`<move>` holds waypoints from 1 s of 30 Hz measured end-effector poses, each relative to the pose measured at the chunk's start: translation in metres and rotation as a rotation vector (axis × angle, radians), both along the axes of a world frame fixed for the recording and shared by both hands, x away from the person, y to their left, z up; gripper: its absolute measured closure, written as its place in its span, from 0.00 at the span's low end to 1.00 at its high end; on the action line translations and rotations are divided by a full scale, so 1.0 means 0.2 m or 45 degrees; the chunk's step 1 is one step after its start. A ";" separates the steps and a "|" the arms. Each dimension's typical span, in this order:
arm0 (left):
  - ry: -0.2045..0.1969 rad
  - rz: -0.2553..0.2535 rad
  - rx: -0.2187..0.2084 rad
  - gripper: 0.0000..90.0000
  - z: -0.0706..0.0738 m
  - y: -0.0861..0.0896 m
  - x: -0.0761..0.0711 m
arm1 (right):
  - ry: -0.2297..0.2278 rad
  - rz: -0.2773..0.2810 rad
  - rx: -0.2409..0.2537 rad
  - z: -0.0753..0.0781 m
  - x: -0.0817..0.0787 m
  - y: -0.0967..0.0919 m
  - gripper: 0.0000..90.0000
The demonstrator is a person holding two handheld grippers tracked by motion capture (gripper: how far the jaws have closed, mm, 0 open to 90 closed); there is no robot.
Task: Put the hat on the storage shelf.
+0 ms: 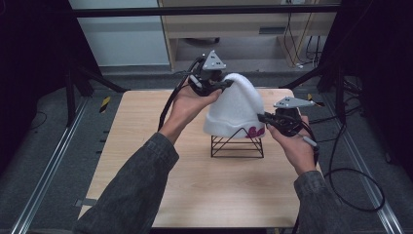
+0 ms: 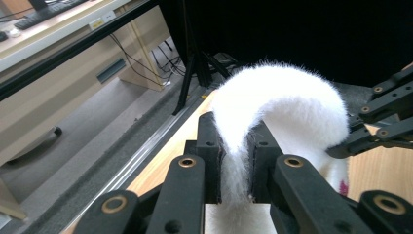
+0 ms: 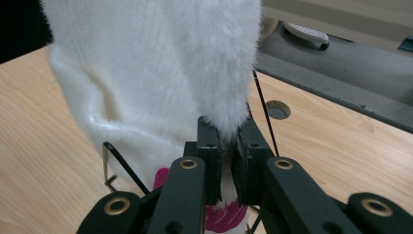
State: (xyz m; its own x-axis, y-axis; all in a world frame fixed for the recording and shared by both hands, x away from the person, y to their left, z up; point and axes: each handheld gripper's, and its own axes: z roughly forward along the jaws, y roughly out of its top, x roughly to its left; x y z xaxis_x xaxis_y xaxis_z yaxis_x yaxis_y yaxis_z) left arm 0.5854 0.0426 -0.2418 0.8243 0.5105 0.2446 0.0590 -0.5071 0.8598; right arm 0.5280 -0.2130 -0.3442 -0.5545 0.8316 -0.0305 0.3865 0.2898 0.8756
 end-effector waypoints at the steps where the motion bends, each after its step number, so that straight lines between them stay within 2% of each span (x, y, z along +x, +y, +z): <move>1: -0.002 -0.003 0.006 0.88 0.00 0.00 0.00 | 0.002 0.003 0.003 -0.01 0.00 0.00 0.92; 8: 0.007 -0.014 0.029 0.88 -0.02 -0.01 -0.01 | 0.024 -0.005 -0.003 -0.03 0.01 -0.02 0.92; 17: 0.029 -0.027 0.029 0.88 -0.08 -0.02 -0.02 | 0.056 -0.013 -0.015 -0.08 0.01 -0.05 0.92; 21: 0.035 -0.032 0.039 0.88 -0.12 -0.02 -0.04 | 0.073 -0.016 -0.021 -0.11 0.01 -0.05 0.92; 30: 0.051 -0.032 0.021 0.88 -0.18 -0.01 -0.06 | 0.091 -0.017 -0.050 -0.15 0.01 -0.05 0.92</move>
